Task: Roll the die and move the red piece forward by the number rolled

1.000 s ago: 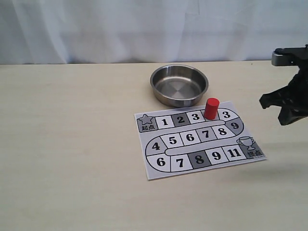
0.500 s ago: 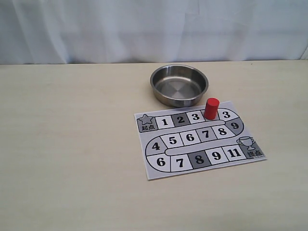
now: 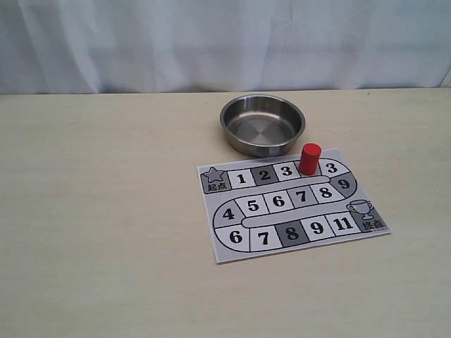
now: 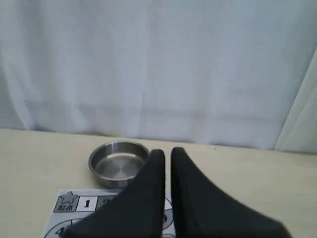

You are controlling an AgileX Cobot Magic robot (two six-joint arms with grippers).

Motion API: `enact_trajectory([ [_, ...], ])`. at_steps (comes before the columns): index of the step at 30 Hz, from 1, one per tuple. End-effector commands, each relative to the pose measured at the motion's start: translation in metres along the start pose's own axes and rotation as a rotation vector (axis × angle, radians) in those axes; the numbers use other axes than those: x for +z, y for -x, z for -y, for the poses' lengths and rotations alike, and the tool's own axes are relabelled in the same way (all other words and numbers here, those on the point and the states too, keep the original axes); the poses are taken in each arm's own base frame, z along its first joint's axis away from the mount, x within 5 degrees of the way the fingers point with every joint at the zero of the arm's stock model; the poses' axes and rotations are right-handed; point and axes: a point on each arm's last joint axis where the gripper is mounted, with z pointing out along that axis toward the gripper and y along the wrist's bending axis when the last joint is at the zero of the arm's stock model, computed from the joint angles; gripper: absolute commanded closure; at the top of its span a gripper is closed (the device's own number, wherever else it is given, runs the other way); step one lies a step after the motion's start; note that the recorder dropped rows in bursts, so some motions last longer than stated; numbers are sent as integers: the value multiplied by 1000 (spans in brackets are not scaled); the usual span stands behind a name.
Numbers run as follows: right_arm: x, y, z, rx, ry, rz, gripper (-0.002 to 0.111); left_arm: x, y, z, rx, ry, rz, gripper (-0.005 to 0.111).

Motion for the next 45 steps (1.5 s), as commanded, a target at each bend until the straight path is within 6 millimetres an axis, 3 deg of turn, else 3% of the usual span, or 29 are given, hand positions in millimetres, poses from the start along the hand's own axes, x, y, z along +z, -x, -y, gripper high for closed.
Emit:
enact_trajectory([
  [1, -28, -13, -5, -15, -3, 71, 104, 0, 3, 0, -2, 0, 17, 107],
  [3, -36, -21, -6, -20, -11, 115, 104, 0, 3, 0, -3, -1, 17, 107],
  [6, -27, -30, -5, -18, -8, 70, 104, 0, 3, 0, -3, -1, 17, 107],
  [10, 3, -45, -2, 20, -22, 139, 104, 0, 3, 0, -3, -1, 17, 107],
  [16, 45, -85, 4, 42, -63, 189, 104, 0, 3, 0, -3, -1, 17, 107],
  [22, 68, -128, 4, 42, -72, 103, 104, 0, 3, 0, -3, -1, 17, 107],
  [30, 86, -170, 8, 34, -128, 207, 104, 0, 3, 0, -3, -1, 16, 107],
  [37, 86, -172, 7, -63, -130, 173, 104, 0, 3, 0, -3, -1, 16, 107],
  [45, 88, -180, 7, 24, -124, 89, 104, 0, 3, 0, -3, -1, 16, 107],
])
